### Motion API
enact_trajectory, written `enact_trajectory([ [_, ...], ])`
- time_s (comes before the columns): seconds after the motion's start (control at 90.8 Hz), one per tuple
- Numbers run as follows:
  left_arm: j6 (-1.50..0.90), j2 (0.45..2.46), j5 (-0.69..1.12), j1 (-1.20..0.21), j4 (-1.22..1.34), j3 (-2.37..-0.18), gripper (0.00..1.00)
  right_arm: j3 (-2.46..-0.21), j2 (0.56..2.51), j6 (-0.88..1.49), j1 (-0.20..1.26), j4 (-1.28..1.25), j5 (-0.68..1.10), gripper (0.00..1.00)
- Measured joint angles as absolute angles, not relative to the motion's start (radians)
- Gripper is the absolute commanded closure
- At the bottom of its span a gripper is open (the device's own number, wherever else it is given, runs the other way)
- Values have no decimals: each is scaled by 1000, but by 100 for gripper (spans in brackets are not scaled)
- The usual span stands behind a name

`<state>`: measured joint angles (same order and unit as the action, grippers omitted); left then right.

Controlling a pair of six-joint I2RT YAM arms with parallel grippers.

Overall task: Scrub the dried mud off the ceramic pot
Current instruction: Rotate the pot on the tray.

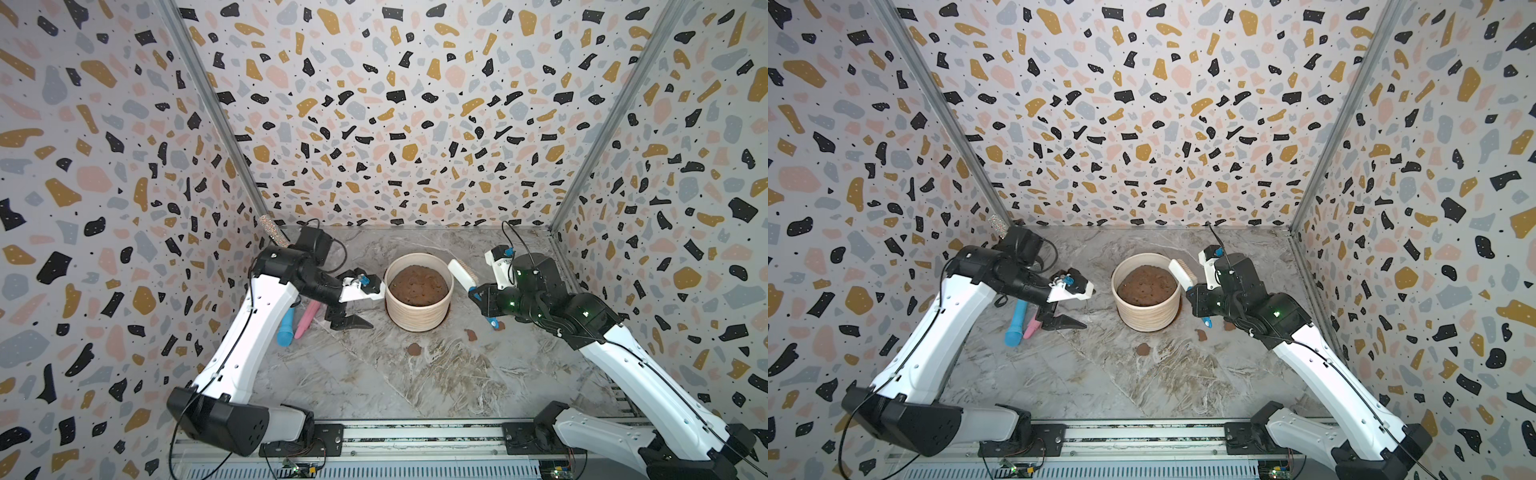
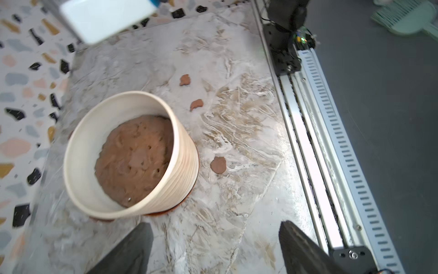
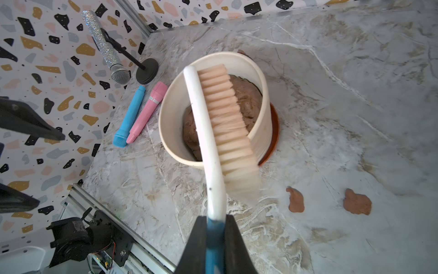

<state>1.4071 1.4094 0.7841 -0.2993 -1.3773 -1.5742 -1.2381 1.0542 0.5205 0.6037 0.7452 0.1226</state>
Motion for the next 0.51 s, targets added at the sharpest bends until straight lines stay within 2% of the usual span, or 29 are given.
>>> enact_trajectory([
  [0.187,1555,1612,719,-452,-1385,-1697,17,-1203,997,529,527,761,123,100],
  [0.319,1554,1753,667,-539,-1360,-1776,25,-1185,949,542,503,786,127,100],
  [0.507,1524,1876,583,-568,-1335,-1818,35,-1185,891,544,487,853,128,100],
])
